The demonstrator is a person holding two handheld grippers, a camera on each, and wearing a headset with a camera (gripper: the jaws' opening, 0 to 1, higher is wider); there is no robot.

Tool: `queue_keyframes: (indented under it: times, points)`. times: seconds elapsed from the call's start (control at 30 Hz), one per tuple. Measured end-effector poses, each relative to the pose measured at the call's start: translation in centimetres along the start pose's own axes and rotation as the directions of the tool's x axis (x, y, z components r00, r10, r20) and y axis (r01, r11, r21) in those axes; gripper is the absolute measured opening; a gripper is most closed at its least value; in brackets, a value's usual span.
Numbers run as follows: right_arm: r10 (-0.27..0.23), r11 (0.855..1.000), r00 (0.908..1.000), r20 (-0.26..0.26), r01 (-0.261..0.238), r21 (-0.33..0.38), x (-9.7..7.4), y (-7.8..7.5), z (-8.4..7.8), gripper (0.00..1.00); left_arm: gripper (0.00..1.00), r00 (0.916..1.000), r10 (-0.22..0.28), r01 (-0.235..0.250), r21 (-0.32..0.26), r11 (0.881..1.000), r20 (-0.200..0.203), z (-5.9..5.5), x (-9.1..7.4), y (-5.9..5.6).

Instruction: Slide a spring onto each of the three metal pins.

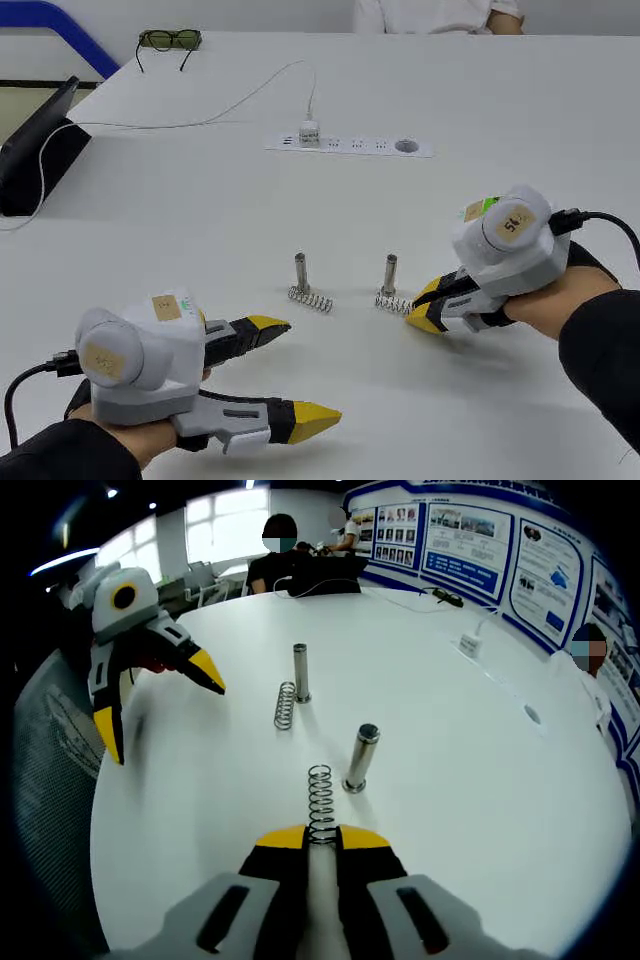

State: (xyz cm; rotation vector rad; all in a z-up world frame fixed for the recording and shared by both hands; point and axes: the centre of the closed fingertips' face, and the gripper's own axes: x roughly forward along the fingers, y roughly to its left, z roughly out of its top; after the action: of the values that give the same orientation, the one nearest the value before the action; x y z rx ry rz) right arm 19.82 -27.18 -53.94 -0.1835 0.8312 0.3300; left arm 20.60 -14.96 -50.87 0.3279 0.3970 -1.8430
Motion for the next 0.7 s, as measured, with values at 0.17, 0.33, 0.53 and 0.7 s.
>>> queue_keyframes:
  times: [0.17, 0.33, 0.53, 0.7]
  points:
    - [0.012, 1.0, 0.9999, -0.002, -0.012, -0.006, -0.3, 0.7, -0.1, 0.12, 0.68, 0.9999, -0.013, 0.013, 0.018, 1.0, -0.006, 0.3, 0.2, 0.0]
    - [0.028, 0.999, 0.9996, -0.01, -0.028, -0.024, -0.6, 1.6, -0.2, 0.12, 0.66, 0.9995, -0.025, 0.026, 0.029, 0.999, -0.017, 0.3, 0.5, 0.0]
    - [0.053, 0.998, 0.9985, -0.013, -0.053, -0.035, -0.9, 2.7, -0.2, 0.12, 0.65, 0.9989, -0.038, 0.039, 0.043, 0.998, -0.026, 0.3, 0.8, -0.1]
    - [0.077, 0.996, 0.9969, -0.013, -0.078, -0.052, -1.1, 3.7, 0.1, 0.12, 0.63, 0.9984, -0.046, 0.048, 0.058, 0.997, -0.033, 0.4, 1.0, -0.1]
